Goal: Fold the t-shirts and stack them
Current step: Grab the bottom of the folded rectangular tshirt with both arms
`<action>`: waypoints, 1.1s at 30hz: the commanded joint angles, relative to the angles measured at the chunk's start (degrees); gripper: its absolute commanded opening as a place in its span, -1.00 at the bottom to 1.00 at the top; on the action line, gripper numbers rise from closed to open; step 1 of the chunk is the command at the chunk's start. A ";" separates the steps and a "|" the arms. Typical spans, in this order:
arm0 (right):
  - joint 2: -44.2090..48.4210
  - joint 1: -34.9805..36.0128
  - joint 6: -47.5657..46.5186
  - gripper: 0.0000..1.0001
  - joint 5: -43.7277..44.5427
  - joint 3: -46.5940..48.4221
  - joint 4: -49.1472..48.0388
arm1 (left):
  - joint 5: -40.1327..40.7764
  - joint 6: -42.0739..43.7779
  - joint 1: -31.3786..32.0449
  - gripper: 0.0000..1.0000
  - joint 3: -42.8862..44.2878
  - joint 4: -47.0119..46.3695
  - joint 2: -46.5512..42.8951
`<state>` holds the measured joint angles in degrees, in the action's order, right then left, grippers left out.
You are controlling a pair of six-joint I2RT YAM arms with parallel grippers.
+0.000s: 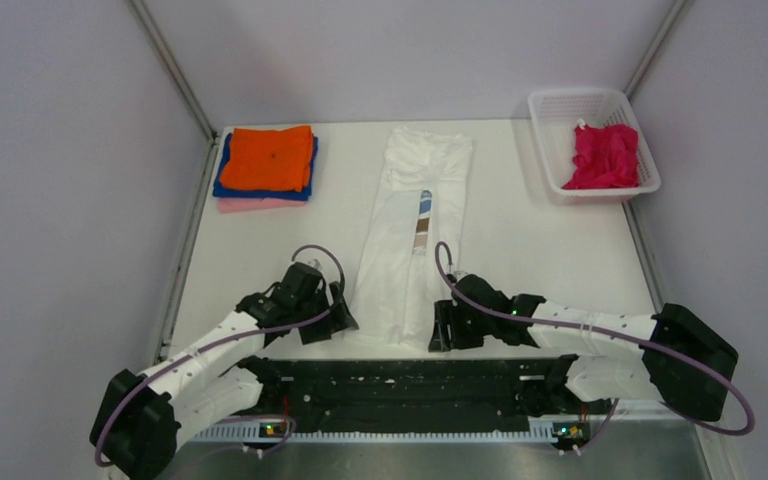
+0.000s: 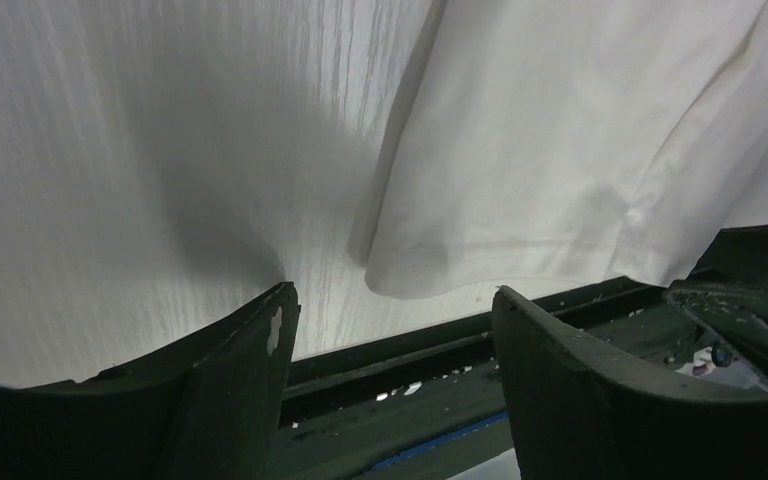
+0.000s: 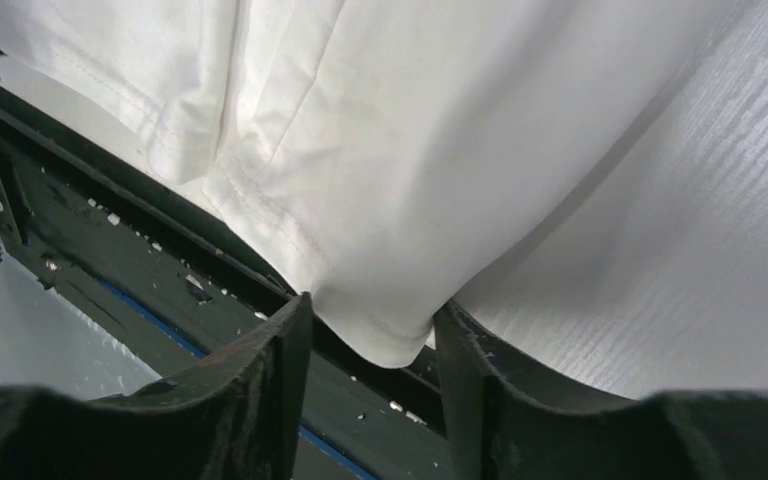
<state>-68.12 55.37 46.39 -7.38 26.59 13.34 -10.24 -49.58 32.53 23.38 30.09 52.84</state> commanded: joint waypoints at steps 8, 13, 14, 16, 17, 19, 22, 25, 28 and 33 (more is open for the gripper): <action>-0.42 0.49 4.11 -0.35 1.84 -2.69 -1.00 | -3.72 1.57 0.60 -0.09 -0.79 -8.31 9.00; -1.33 0.46 5.18 -0.57 2.44 -2.95 -0.98 | -3.70 1.76 0.61 -0.93 -1.00 -12.28 12.37; -1.39 0.48 5.33 -0.65 2.45 -2.89 -0.72 | -4.64 1.69 0.69 -1.00 -0.90 -12.78 13.10; -0.76 0.52 6.16 -0.83 2.45 -3.10 0.29 | -7.11 1.61 1.64 -1.00 -1.12 -13.47 13.39; 0.05 0.50 6.80 -0.86 2.49 -3.23 1.17 | -6.92 0.72 2.92 -1.00 -1.59 -13.14 12.55; 2.11 0.49 8.23 -0.91 2.04 -4.17 2.40 | -5.91 -1.91 5.86 -1.00 -3.16 -12.07 9.48; 6.33 0.48 9.27 -0.99 0.61 -5.57 3.76 | -5.27 -6.49 9.83 -1.00 -5.45 -9.08 3.22; 8.79 0.45 9.43 -0.99 0.67 -5.02 5.05 | -3.95 -9.07 11.84 -1.00 -5.65 -6.09 -3.06; 8.11 0.44 8.69 -0.99 0.33 -3.04 5.00 | -3.06 -8.40 11.94 -1.00 -3.72 -6.93 -6.04; 5.75 -1.85 6.33 -1.00 2.23 2.44 6.37 | -2.65 -1.79 11.94 -1.00 3.51 -11.13 -0.74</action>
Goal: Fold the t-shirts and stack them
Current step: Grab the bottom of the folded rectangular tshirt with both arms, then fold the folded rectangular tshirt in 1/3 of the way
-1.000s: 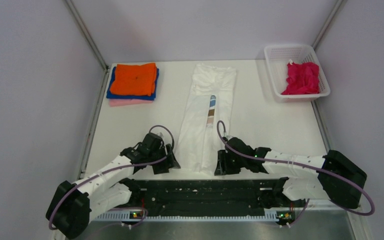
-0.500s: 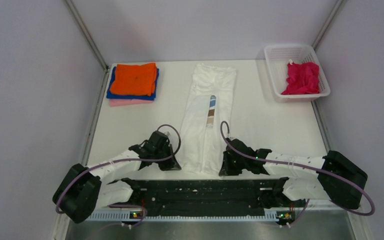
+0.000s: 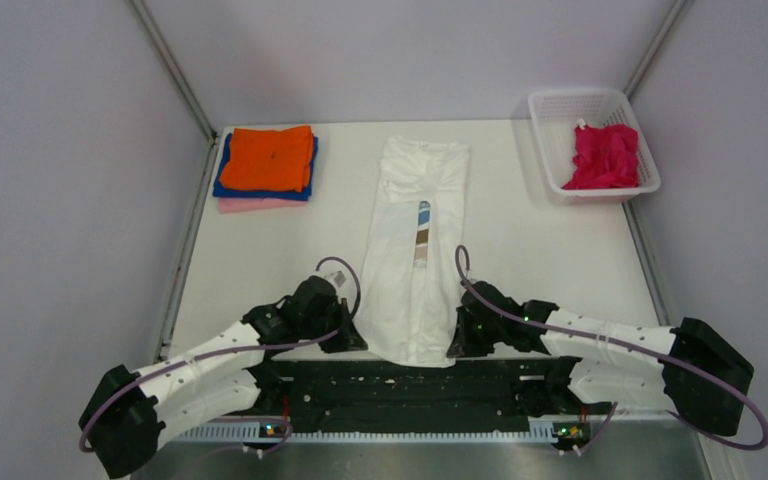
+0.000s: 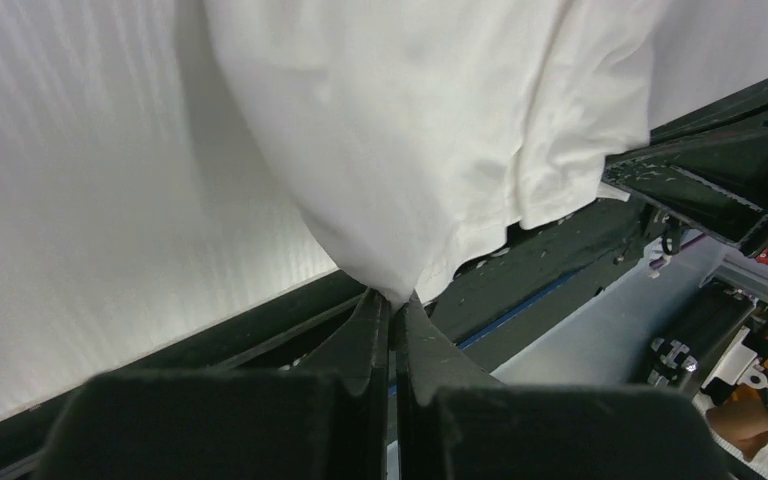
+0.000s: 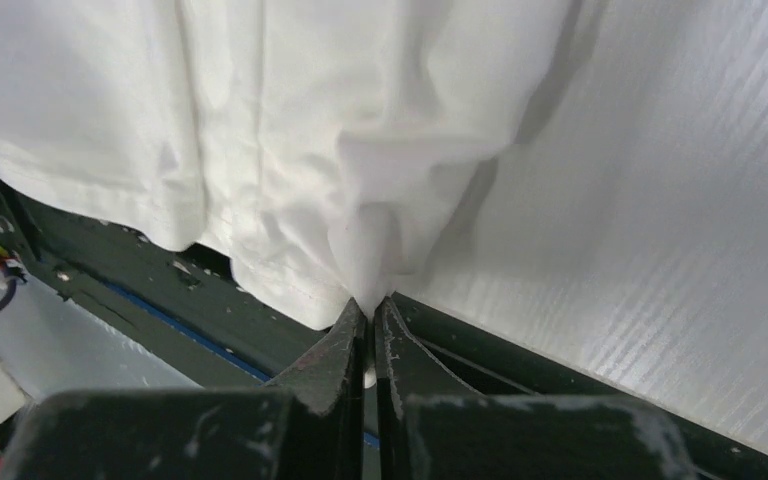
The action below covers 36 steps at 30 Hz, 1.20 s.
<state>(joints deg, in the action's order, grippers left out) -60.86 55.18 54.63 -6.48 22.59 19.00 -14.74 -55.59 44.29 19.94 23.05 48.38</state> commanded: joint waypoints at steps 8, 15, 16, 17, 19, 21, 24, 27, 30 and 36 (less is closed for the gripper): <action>-5.50 -13.27 -8.99 -1.00 2.05 14.73 -0.67 | 16.30 12.59 -1.28 -1.00 23.23 -3.45 17.16; -11.28 -23.18 -12.41 -1.00 1.57 21.87 -5.44 | 16.02 18.38 -8.14 -1.00 36.16 -5.99 30.51; -12.43 -24.32 -12.89 -1.00 1.22 22.64 -6.15 | 15.47 18.65 -9.34 -1.00 37.52 -6.35 32.33; -13.67 -25.66 -13.32 -1.00 0.90 23.40 -6.63 | 13.47 19.18 -10.93 -1.00 38.96 -6.82 34.21; -16.27 -27.83 -14.34 -1.00 0.43 25.13 -7.45 | 10.04 19.54 -13.79 -1.00 41.85 -7.08 38.47; -18.82 -29.76 -15.08 -1.00 -0.56 26.72 -8.54 | 6.76 20.59 -16.15 -1.00 45.40 -7.16 41.66; -23.06 -32.05 -15.96 -1.00 -2.39 29.37 -10.69 | 5.17 22.52 -17.77 -1.00 49.27 -7.66 45.65; -26.79 -33.27 -16.39 -1.00 -3.67 31.96 -12.27 | 4.87 24.21 -18.69 -1.00 52.82 -7.47 48.93; -29.83 -34.31 -16.46 -1.00 -4.14 34.23 -13.02 | 5.26 25.46 -19.39 -1.00 56.50 -6.55 52.39; -33.03 -35.50 -15.44 -1.00 -2.31 36.39 -14.14 | 2.91 28.04 -20.22 -1.00 62.42 -5.53 58.80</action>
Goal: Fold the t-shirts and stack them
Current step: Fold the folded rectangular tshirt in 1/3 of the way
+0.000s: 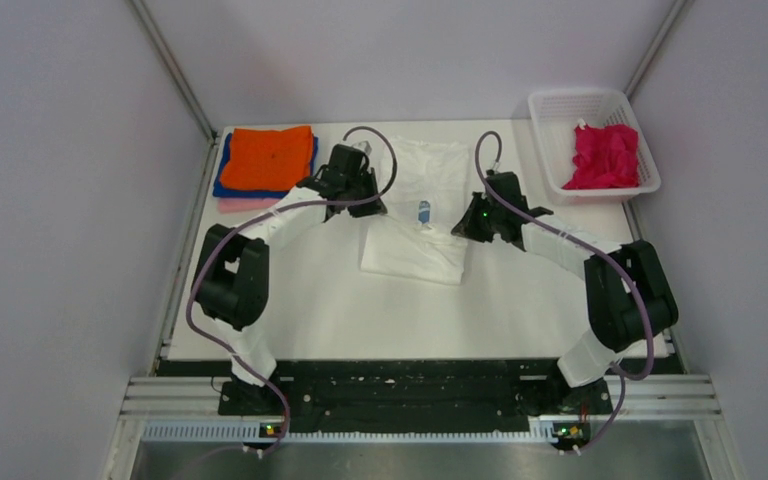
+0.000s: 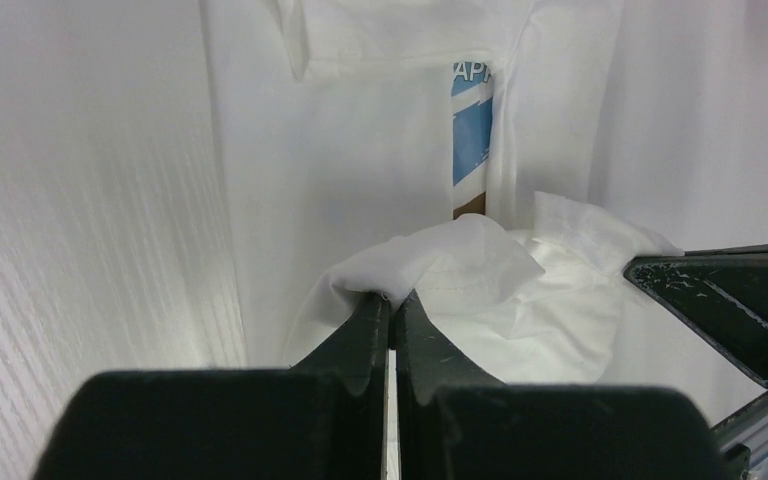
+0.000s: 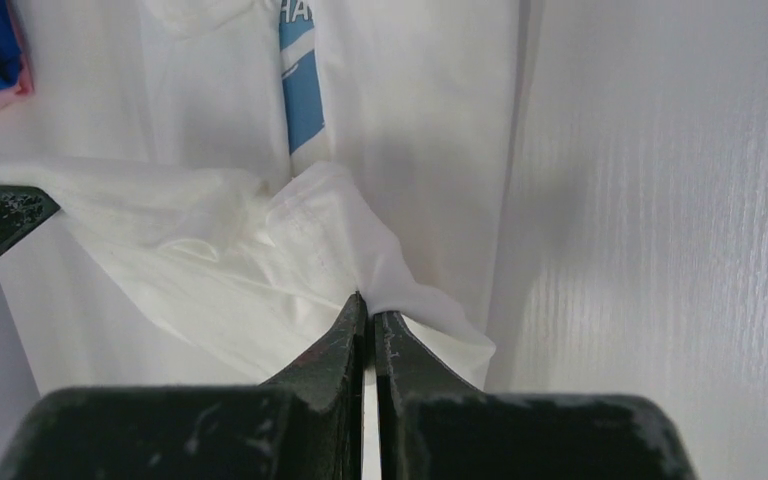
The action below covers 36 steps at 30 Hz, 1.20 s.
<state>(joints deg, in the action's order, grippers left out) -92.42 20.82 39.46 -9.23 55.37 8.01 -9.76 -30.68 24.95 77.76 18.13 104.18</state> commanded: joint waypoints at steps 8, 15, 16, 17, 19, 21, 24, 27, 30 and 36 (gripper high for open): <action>-8.36 -3.31 2.71 -0.79 1.46 5.31 -9.04 | -4.23 3.42 -3.50 -0.65 13.70 1.66 11.67; -11.43 -7.33 7.23 -0.01 1.17 10.88 -14.49 | -7.10 4.22 -6.41 0.97 22.84 2.39 14.50; -10.55 -7.59 7.56 0.11 1.66 10.71 -14.74 | -7.36 4.30 -6.63 0.98 23.12 2.85 13.97; -9.50 -7.63 7.31 0.27 2.12 10.46 -14.66 | -7.48 4.37 -6.66 0.98 22.53 2.95 12.96; -7.15 -7.63 5.75 0.55 2.20 9.40 -13.90 | -7.90 4.05 -6.68 0.98 18.90 2.11 9.60; -4.60 -7.55 4.28 0.81 1.46 6.98 -13.71 | -8.35 2.93 -6.67 0.98 13.04 0.18 5.73; -0.14 -7.24 2.42 0.97 -0.44 1.60 -12.52 | -8.69 0.24 -6.55 0.98 1.77 -1.78 -1.08; 4.40 -4.96 -0.09 0.97 0.74 -3.28 -8.45 | -7.96 -2.75 -6.05 0.98 -8.77 -3.65 -7.59; 9.47 -0.63 -1.13 0.97 5.19 -8.50 -4.46 | -7.05 -4.26 -5.40 0.98 -17.80 -4.41 -12.55; 15.87 6.64 3.55 0.80 10.94 -18.44 -2.83 | -8.00 -6.98 -4.90 0.85 -28.22 -7.86 -15.14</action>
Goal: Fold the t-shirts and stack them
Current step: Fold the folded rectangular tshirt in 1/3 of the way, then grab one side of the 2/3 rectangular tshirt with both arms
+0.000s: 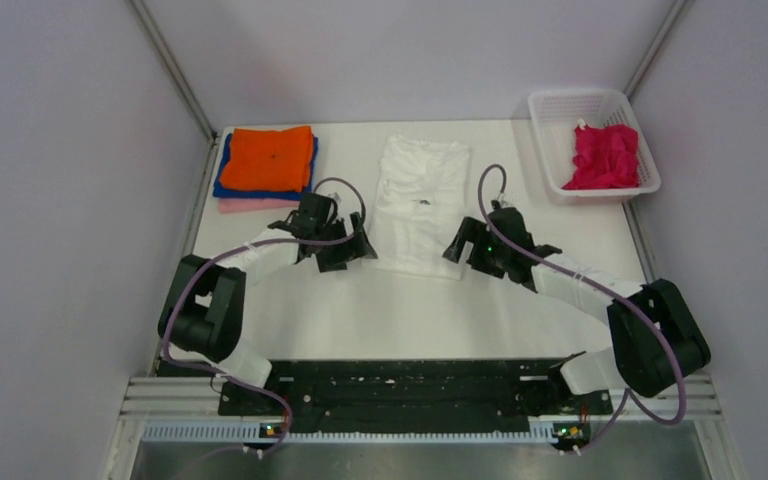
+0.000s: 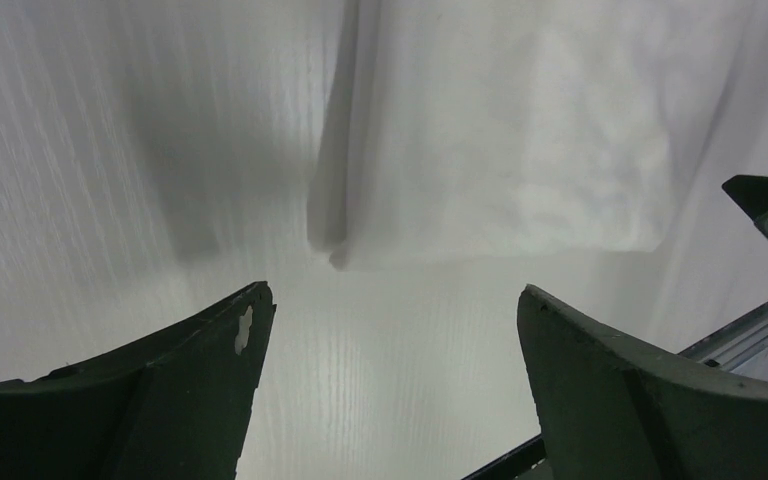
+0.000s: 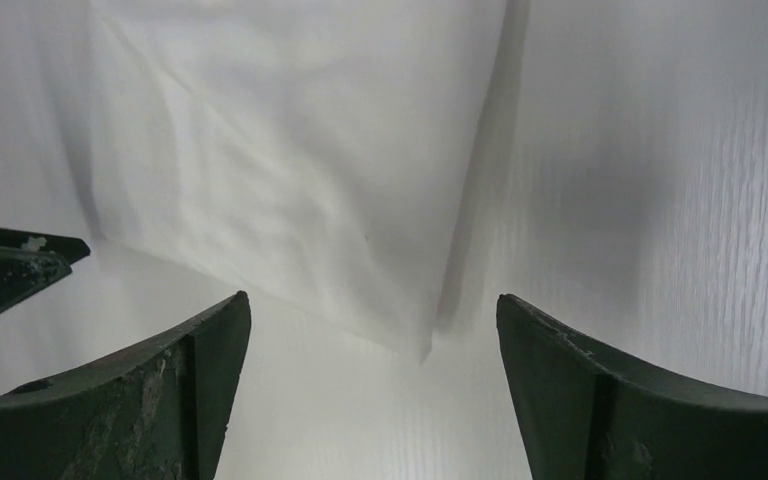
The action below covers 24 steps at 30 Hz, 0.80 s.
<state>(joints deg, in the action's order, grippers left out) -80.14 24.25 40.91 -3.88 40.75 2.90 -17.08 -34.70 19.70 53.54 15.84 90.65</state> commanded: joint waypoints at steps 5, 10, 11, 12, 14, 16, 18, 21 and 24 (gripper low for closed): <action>2.33 6.01 4.05 0.55 5.73 -7.31 1.28 | -1.84 -3.55 0.66 0.52 -4.06 -7.65 2.33; 0.64 6.53 4.96 0.28 4.57 -8.71 -2.15 | -2.40 -4.35 1.40 0.18 -3.79 -8.18 5.30; 0.30 6.70 4.97 0.19 4.43 -8.83 -2.34 | -2.54 -4.45 1.47 0.10 -3.79 -8.46 5.83; -0.17 6.78 4.97 0.11 4.22 -8.85 -3.60 | -2.77 -4.71 1.61 0.04 -3.67 -8.67 6.26; -1.11 7.06 4.98 -0.02 4.21 -8.82 -4.99 | -3.44 -4.83 1.78 -0.13 -3.22 -8.67 7.29; -2.37 7.25 5.02 -0.15 2.08 -8.61 -5.80 | -3.30 -4.77 2.13 -0.34 -2.75 -8.51 7.92; -3.45 7.24 4.88 -0.39 1.63 -8.31 -6.96 | -2.85 -4.83 2.32 -0.68 -2.63 -8.39 8.37; -4.38 7.22 3.70 -0.96 1.68 -6.85 -6.66 | -2.51 -5.11 2.38 -1.00 -2.88 -8.46 8.56; -4.24 7.63 2.82 -1.00 -1.03 -6.18 -4.44 | -2.77 -5.37 2.48 -1.00 -4.27 -8.83 6.71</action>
<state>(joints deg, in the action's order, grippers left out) -83.77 30.55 45.39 -2.22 32.80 -3.38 -20.56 -40.23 21.80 49.93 7.44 98.30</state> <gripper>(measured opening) 0.017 0.014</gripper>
